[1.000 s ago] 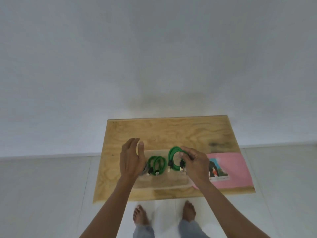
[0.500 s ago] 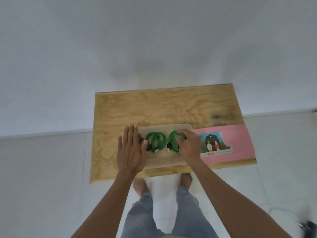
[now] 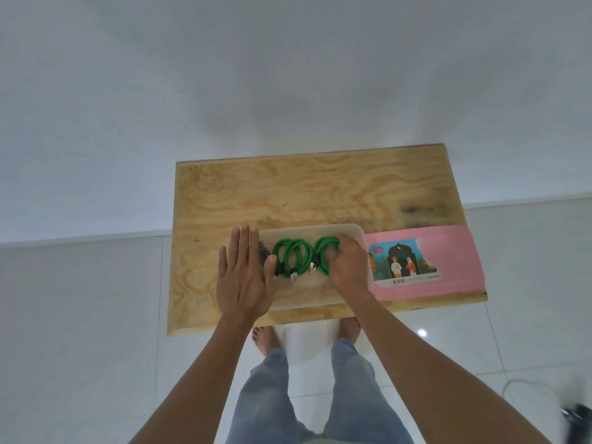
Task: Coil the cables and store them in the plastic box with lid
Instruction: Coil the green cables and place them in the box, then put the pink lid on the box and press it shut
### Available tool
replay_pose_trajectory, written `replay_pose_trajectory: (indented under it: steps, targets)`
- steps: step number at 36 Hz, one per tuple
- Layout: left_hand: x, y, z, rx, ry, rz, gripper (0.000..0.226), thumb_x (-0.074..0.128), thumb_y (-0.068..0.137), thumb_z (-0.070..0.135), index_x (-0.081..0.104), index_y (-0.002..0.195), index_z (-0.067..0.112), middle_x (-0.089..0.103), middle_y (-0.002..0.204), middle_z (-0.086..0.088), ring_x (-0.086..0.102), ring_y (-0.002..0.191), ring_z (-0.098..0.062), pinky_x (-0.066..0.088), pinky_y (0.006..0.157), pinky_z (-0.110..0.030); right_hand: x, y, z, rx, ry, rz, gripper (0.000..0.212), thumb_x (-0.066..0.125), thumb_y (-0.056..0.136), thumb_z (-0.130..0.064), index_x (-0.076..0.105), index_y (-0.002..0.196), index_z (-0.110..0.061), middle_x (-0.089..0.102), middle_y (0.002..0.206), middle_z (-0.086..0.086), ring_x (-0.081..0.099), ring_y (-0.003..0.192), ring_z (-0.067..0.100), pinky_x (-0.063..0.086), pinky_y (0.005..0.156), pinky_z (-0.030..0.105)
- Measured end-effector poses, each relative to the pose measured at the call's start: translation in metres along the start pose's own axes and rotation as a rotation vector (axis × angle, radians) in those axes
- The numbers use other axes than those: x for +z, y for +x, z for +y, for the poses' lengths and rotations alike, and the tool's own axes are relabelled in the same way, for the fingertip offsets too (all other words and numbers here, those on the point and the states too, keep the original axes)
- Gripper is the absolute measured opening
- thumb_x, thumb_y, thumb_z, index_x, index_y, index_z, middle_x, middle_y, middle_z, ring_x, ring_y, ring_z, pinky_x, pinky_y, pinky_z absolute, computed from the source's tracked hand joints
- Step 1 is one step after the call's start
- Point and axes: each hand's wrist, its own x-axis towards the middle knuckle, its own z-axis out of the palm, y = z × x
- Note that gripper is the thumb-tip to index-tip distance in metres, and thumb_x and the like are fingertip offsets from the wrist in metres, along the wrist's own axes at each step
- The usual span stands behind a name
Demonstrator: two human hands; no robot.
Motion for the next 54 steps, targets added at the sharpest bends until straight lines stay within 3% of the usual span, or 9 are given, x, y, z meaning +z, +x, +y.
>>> replay_pose_trajectory:
  steps: [7, 13, 17, 24, 29, 36, 42, 46, 54]
  targets:
    - [0.0, 0.0, 0.0, -0.002, -0.003, 0.004, 0.071, 0.007, 0.101, 0.054, 0.015, 0.159, 0.014, 0.01, 0.167, -0.003, -0.001, 0.155, -0.017, 0.008, 0.125, -0.046, -0.002, -0.001, 0.001, -0.047, -0.136, -0.021, 0.031, 0.046, 0.101, -0.016, 0.053, 0.129, -0.005, 0.064, 0.122, 0.018, 0.061, 0.108, 0.036, 0.051, 0.089, 0.042]
    - [-0.001, 0.0, -0.001, -0.003, -0.012, 0.009, 0.07, 0.008, 0.101, 0.054, 0.016, 0.158, 0.013, 0.011, 0.167, -0.003, 0.0, 0.155, -0.018, 0.01, 0.125, -0.047, 0.001, -0.01, 0.002, -0.078, -0.19, -0.043, 0.052, 0.048, 0.098, -0.001, 0.035, 0.149, -0.001, 0.042, 0.151, 0.019, 0.038, 0.14, 0.033, 0.032, 0.115, 0.041]
    - [-0.001, 0.0, 0.001, -0.004, -0.018, 0.009, 0.07, 0.008, 0.101, 0.054, 0.016, 0.158, 0.014, 0.011, 0.167, -0.003, 0.0, 0.155, -0.018, 0.009, 0.125, -0.046, -0.003, -0.012, 0.0, -0.095, -0.171, -0.058, 0.056, 0.049, 0.097, 0.002, 0.031, 0.151, -0.001, 0.036, 0.155, 0.017, 0.032, 0.145, 0.031, 0.027, 0.117, 0.038]
    - [-0.003, 0.001, 0.0, -0.007, -0.038, 0.003, 0.069, 0.009, 0.101, 0.053, 0.015, 0.158, 0.015, 0.009, 0.167, -0.001, -0.002, 0.155, -0.017, 0.007, 0.125, -0.045, -0.014, -0.011, -0.001, -0.102, -0.162, -0.08, 0.059, 0.052, 0.094, 0.004, 0.035, 0.15, -0.002, 0.042, 0.152, 0.017, 0.039, 0.141, 0.033, 0.034, 0.116, 0.039]
    - [-0.011, 0.001, 0.002, -0.003, -0.093, -0.009, 0.071, 0.009, 0.1, 0.055, 0.015, 0.158, 0.015, 0.008, 0.167, 0.0, -0.005, 0.154, -0.014, 0.004, 0.125, -0.044, -0.026, -0.013, -0.009, -0.074, -0.072, -0.069, 0.049, 0.054, 0.097, -0.01, 0.046, 0.145, -0.009, 0.065, 0.127, 0.019, 0.06, 0.116, 0.035, 0.048, 0.098, 0.037]
    - [-0.038, 0.004, 0.009, -0.021, -0.186, 0.008, 0.075, 0.008, 0.097, 0.056, 0.021, 0.158, 0.014, 0.015, 0.167, -0.003, 0.005, 0.154, -0.016, 0.007, 0.125, -0.045, -0.057, -0.027, -0.032, -0.107, 0.101, 0.005, 0.043, 0.046, 0.099, -0.005, 0.053, 0.14, -0.011, 0.062, 0.133, 0.009, 0.061, 0.112, 0.019, 0.035, 0.09, 0.011]
    - [-0.068, 0.017, 0.02, 0.001, -0.345, 0.064, 0.069, 0.026, 0.1, 0.053, 0.032, 0.154, 0.01, 0.033, 0.16, -0.012, 0.026, 0.15, -0.026, 0.024, 0.121, -0.048, -0.082, -0.033, -0.04, -0.055, 0.289, 0.1, 0.042, 0.054, 0.097, -0.009, 0.056, 0.137, -0.02, 0.063, 0.13, 0.005, 0.061, 0.104, 0.011, 0.043, 0.092, 0.02]
    - [-0.08, 0.026, 0.035, 0.015, -0.433, 0.077, 0.058, 0.04, 0.104, 0.042, 0.035, 0.153, 0.01, 0.036, 0.159, -0.012, 0.03, 0.148, -0.027, 0.028, 0.119, -0.048, -0.1, -0.037, -0.034, 0.029, 0.393, 0.182, 0.039, 0.058, 0.094, -0.011, 0.06, 0.131, -0.024, 0.068, 0.115, -0.002, 0.065, 0.097, 0.013, 0.053, 0.098, 0.037]
    - [-0.083, 0.038, 0.094, 0.079, -0.489, 0.116, 0.055, 0.044, 0.103, 0.039, 0.04, 0.15, 0.01, 0.043, 0.154, -0.011, 0.037, 0.143, -0.028, 0.034, 0.115, -0.048, -0.141, -0.027, -0.004, 0.072, 0.478, 0.239, 0.034, 0.06, 0.09, -0.017, 0.063, 0.121, -0.031, 0.068, 0.096, -0.011, 0.071, 0.088, 0.02, 0.059, 0.086, 0.049]
